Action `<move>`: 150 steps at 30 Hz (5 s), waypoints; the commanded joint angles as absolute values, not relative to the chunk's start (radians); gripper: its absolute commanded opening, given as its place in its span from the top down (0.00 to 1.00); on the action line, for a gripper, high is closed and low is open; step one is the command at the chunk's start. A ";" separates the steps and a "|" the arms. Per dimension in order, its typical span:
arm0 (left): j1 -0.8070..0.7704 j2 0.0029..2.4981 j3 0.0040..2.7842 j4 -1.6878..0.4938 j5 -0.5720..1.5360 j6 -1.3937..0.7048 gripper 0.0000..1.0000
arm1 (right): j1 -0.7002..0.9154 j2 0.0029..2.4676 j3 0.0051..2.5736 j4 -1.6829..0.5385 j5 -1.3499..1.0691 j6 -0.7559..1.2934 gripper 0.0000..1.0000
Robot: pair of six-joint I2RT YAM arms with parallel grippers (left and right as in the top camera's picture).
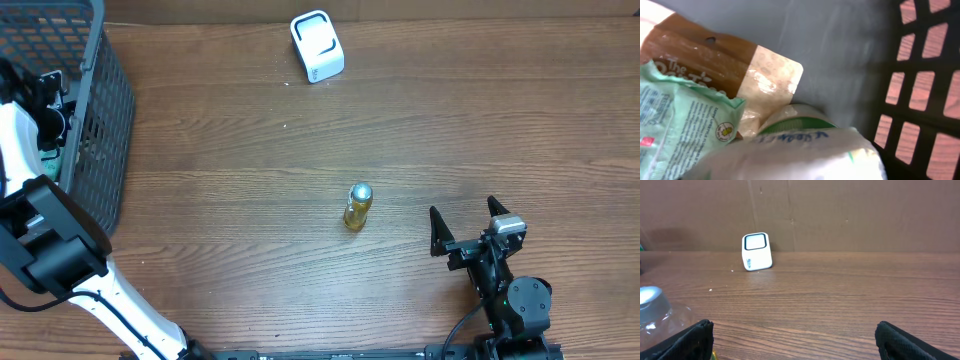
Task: Scan the item barcode
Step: 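Grasp the green-capped Kleenex tissue pack with the left gripper, then carry the Kleenex pack toward the white scanner with the left gripper, then hold the Kleenex pack under the scanner, then lower it beside the bottle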
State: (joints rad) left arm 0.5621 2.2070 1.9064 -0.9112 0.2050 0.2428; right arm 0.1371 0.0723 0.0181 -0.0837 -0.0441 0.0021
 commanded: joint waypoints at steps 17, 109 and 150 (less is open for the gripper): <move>0.554 1.971 2.035 -0.912 0.100 -0.061 0.80 | 0.133 0.073 0.009 -0.082 -0.036 -0.001 0.00; -0.635 2.032 1.843 -1.218 -0.272 -0.696 0.96 | 0.133 0.073 0.009 -0.082 -0.036 -0.001 0.00; -0.628 2.032 1.512 -0.894 -0.287 -0.676 0.84 | 0.133 0.073 0.009 -0.082 -0.036 -0.001 0.00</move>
